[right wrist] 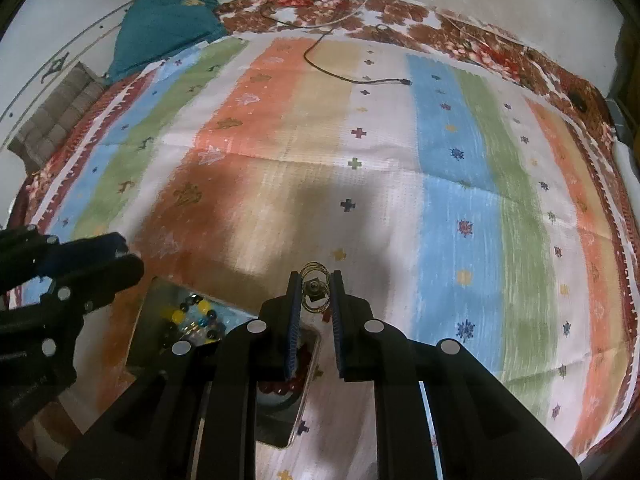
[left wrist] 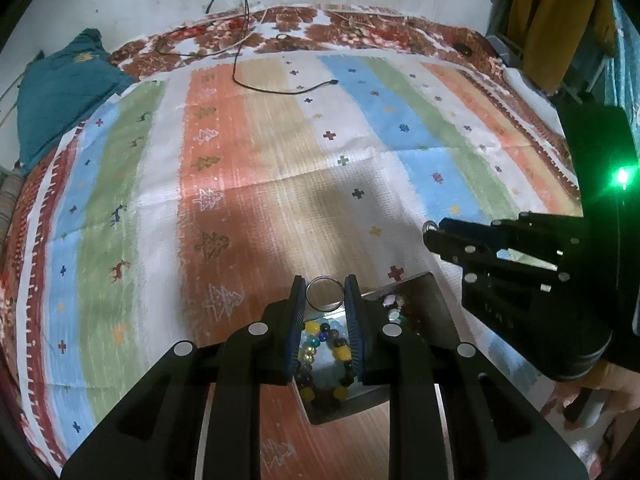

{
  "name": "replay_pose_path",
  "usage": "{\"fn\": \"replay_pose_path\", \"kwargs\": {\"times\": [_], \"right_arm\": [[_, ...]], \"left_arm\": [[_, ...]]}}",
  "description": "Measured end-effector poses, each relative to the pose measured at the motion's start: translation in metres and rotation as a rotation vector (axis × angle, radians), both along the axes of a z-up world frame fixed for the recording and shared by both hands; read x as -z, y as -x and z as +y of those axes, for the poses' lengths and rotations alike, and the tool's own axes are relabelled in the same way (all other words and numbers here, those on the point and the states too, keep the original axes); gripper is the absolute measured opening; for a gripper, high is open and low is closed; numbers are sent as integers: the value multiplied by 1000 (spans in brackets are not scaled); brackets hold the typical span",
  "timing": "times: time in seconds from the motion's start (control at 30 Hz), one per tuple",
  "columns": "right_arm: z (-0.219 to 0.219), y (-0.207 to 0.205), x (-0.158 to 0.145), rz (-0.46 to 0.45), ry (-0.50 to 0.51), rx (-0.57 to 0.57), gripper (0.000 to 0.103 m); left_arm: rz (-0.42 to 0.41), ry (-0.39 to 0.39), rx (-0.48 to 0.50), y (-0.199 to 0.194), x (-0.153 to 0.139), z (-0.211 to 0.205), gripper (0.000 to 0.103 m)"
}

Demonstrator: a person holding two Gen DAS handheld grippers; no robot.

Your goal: Organize jewelry

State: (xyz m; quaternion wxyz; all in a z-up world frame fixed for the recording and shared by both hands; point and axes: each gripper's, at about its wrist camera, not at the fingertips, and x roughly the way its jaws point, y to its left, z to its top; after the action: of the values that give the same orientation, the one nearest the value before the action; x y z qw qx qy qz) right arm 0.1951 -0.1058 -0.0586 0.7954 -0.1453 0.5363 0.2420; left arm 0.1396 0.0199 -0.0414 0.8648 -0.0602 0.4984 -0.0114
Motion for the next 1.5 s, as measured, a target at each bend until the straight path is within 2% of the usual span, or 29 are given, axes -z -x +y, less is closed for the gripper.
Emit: {"fn": "replay_pose_path", "kwargs": {"times": [0.47, 0.5, 0.53, 0.57, 0.7, 0.83, 0.93, 1.1, 1.2, 1.33, 1.4, 1.5], "right_arm": [[-3, 28, -9, 28, -73, -36, 16], [-4, 29, -9, 36, -75, -38, 16], [-5, 30, -9, 39, -77, -39, 22], [-6, 31, -10, 38, -80, -37, 34], [-12, 34, -13, 38, -85, -24, 36], [-23, 45, -25, 5, -90, -6, 40], [-34, 49, -30, 26, -115, 25, 43], [-46, 60, -40, -1, -132, 39, 52], [-52, 68, -44, -39, -110, 39, 57], [-54, 78, -51, -75, -120, 14, 70], [-55, 83, -53, -95, -117, -3, 75], [-57, 88, -56, -99, -134, -18, 83]], "left_arm": [[-23, 37, -9, 26, -5, -2, 20], [-22, 49, -16, 27, -5, 0, 22], [-23, 55, -22, 27, -6, 0, 26], [-27, 55, -30, 28, -7, 2, 26], [-33, 52, -31, 33, -8, 1, 30], [-49, 50, -25, 46, -13, -1, 41], [-63, 78, -13, 58, -17, -1, 53], [-93, 89, -15, 76, -22, 0, 66], [-99, 92, -30, 83, -23, 3, 73], [-103, 113, -41, 93, -24, 7, 84], [-113, 138, -28, 100, -25, 6, 94], [-139, 104, -23, 111, -28, 1, 97]]}}
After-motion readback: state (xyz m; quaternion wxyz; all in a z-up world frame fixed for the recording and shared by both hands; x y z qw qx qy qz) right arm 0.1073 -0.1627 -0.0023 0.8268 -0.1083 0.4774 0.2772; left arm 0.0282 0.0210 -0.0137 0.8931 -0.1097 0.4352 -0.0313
